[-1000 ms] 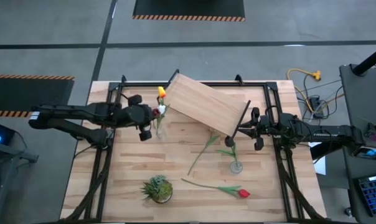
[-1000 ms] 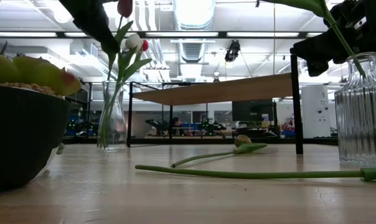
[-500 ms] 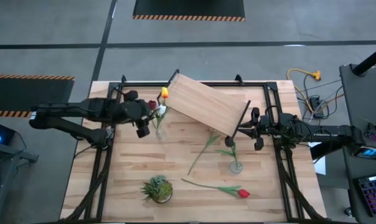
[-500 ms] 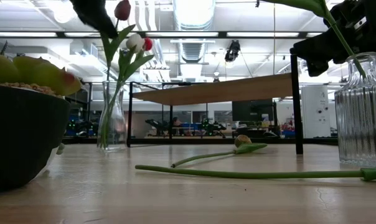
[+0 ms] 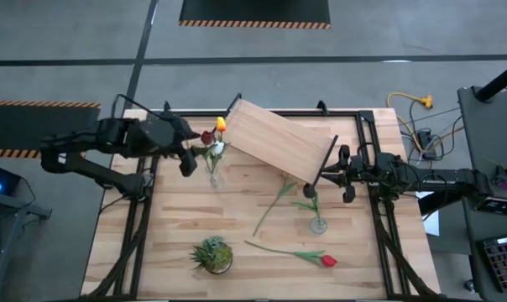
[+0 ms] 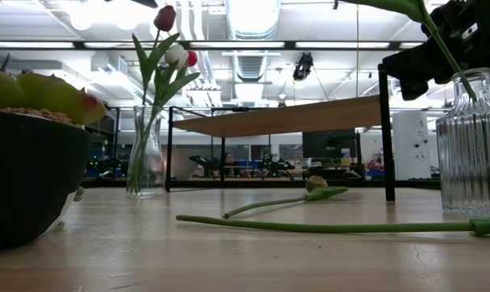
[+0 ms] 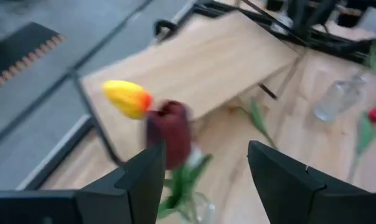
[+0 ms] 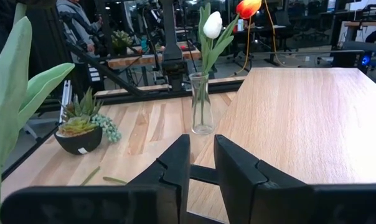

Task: Pick and place flowers into a vace then onto a shelf
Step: Put the pink tulip into the left transparent vase

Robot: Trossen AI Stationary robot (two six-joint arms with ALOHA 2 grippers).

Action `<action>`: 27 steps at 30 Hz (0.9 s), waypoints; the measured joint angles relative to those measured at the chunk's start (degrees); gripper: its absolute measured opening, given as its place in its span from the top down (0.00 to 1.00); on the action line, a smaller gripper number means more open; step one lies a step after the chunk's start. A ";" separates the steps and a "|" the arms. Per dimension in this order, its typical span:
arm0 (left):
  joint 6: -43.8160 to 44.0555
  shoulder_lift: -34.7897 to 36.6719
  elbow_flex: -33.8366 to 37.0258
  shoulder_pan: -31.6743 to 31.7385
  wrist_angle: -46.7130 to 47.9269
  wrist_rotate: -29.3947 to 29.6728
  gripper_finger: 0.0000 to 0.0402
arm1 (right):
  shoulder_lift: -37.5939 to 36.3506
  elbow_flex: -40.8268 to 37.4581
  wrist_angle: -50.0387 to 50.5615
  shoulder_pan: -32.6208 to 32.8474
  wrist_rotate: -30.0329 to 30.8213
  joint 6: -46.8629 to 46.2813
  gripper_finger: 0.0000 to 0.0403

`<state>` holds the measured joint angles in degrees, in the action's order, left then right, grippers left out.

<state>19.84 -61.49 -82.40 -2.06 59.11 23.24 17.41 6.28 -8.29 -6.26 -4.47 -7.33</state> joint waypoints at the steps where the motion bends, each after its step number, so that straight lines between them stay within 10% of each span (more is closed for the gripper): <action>1: 0.19 -0.51 -0.03 -0.38 -0.02 -0.51 0.48 | 0.00 0.00 0.00 0.00 0.00 -0.02 0.84; 27: 13.33 -21.90 -1.12 -15.19 -11.19 1.03 0.48 | 0.00 0.00 0.85 -0.01 0.00 -0.20 0.84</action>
<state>33.17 -83.39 -83.53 -17.25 47.92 24.27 17.41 6.28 -7.44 -6.27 -4.47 -7.53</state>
